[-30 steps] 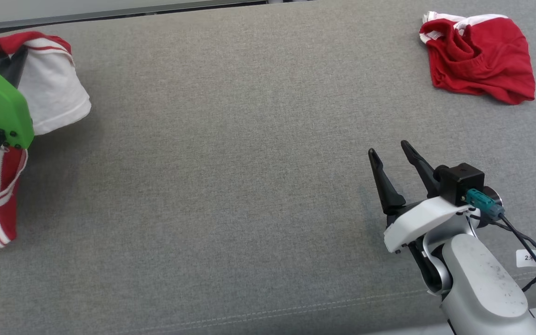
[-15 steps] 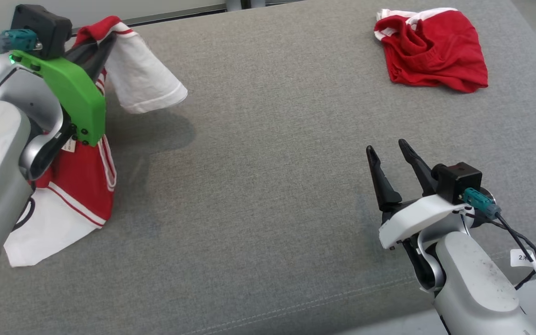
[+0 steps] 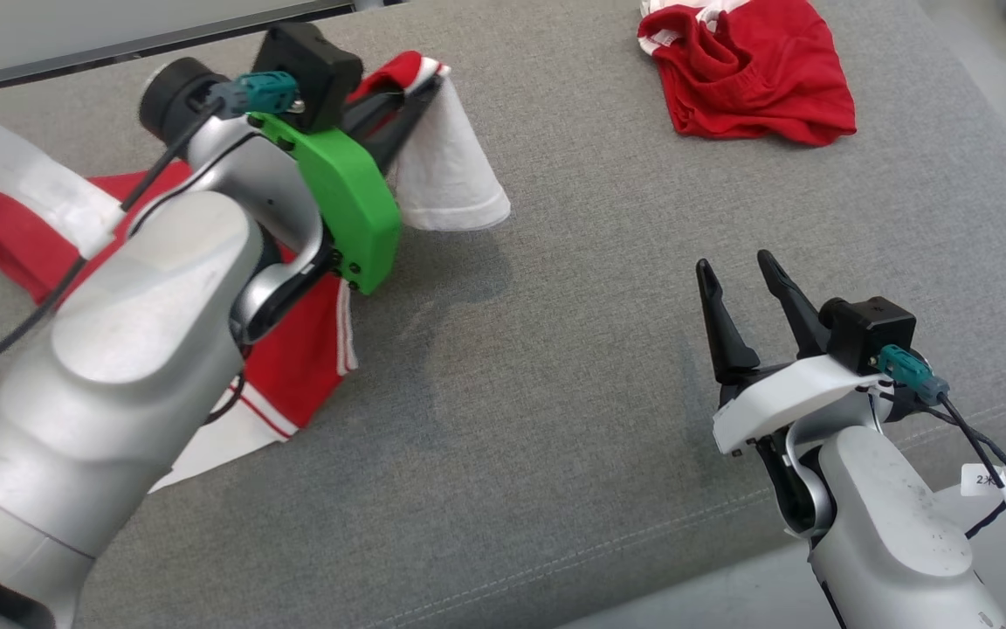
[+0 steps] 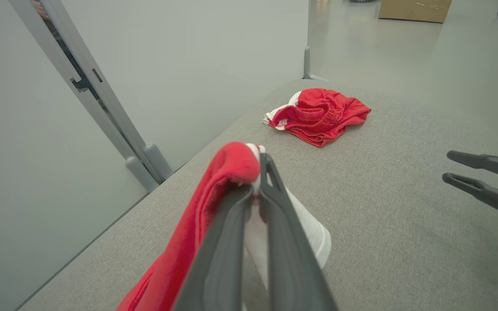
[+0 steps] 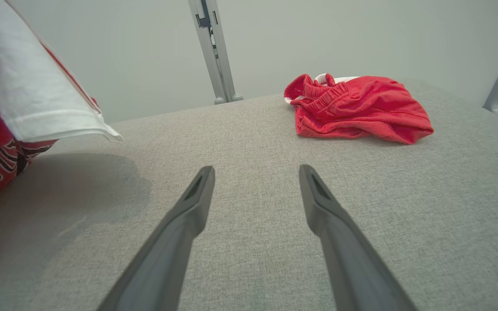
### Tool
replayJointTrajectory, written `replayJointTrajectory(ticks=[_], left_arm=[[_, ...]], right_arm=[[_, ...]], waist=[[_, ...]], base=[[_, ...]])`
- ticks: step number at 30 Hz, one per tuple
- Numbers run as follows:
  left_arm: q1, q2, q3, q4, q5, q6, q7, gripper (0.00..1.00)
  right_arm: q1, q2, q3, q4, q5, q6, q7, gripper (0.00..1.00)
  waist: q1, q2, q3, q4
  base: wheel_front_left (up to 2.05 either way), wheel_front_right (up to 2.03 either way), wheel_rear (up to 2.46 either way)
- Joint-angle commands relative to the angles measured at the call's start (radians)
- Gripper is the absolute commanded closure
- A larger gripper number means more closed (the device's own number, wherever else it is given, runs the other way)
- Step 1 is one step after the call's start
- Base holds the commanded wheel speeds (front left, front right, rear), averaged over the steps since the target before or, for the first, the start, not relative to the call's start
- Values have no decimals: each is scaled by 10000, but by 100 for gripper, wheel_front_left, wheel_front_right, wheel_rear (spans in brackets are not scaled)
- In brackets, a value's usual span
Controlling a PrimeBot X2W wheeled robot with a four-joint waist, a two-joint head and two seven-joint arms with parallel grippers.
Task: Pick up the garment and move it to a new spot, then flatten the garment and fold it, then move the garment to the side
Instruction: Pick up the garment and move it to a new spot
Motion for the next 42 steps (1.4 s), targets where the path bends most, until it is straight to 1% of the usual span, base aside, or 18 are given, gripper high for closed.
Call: replayJointTrajectory(ticks=[1, 9, 11, 15, 20, 21, 24, 25, 26, 27, 28, 33, 38, 39, 42], left_arm=[[33, -296, -67, -9, -137, 10, -143, 100], [6, -1643, -329, 651, -225, 1, -891, 100], [-91, -1793, -469, 955, -85, -3, -1053, 100], [-191, -2217, -649, 1439, -156, -11, -1435, 100], [-362, -2646, -697, 1974, -166, -16, -2282, 100], [-307, -2799, -744, 2274, -287, -16, -2597, 100], [-117, -2926, -892, 2921, -359, -17, -2966, 100], [-73, -2965, -963, 3141, -334, -17, -3051, 94], [-26, -3020, -1077, 3328, -301, -18, -3126, 61], [-26, -3020, -1077, 3328, -301, -18, -3126, 61], [-11, -3069, -1160, 3491, -284, -18, -3207, 0], [46, -3230, -1439, 3949, -417, -17, -3505, 0], [259, -3293, -1286, 4098, -208, -17, -3666, 0], [300, -3297, -1236, 4079, -116, 7, -3682, 0], [521, -3254, -846, 3657, 253, 259, -3675, 0]], right_arm=[[-68, 22, -37, 16, 63, -4, -55, 0], [-165, 102, -127, -118, -2, -4, -65, 0], [-176, 111, -121, -147, -11, -4, -63, 0], [-135, 138, -180, -181, -45, -4, -61, 0], [-117, 180, -170, -230, -82, -4, -62, 0], [-133, 192, -141, -225, -99, -4, -62, 0], [-177, 218, -88, -211, -116, -4, -62, 0], [-197, 225, -72, -199, -108, -4, -62, 0], [-215, 230, -62, -191, -100, -4, -62, 0], [-215, 230, -62, -191, -100, -4, -62, 0], [-224, 231, -61, -186, -87, -4, -62, 0], [-136, 204, -135, -123, -126, -4, -63, 0], [-28, 172, -79, -6, -156, -4, -63, 0], [-1, 150, -85, 4, -162, -4, -63, 0], [100, 77, -115, 41, -162, -4, -61, 0]], waist=[[0, -1, 80, -51], [0, -1, 260, -180], [0, -1, 301, -247], [0, -1, 363, -372], [0, -1, 443, -490], [0, -1, 466, -529], [0, -1, 511, -591], [0, -1, 528, -610], [0, -1, 545, -620], [0, -1, 545, -620], [0, -1, 561, -620], [0, -1, 518, -495], [0, -1, 206, -344], [0, -1, 133, -301], [0, -1, -80, -163]], base=[[0, 0, 0], [0, 0, 0], [0, 0, 0], [0, 0, 0], [0, 0, 0], [0, 0, 0], [0, 0, 0], [0, 0, 0], [0, 0, 0], [0, 0, 0], [0, 0, 0], [0, 0, 0], [0, 0, 0], [0, 0, 0], [0, 0, 0]])
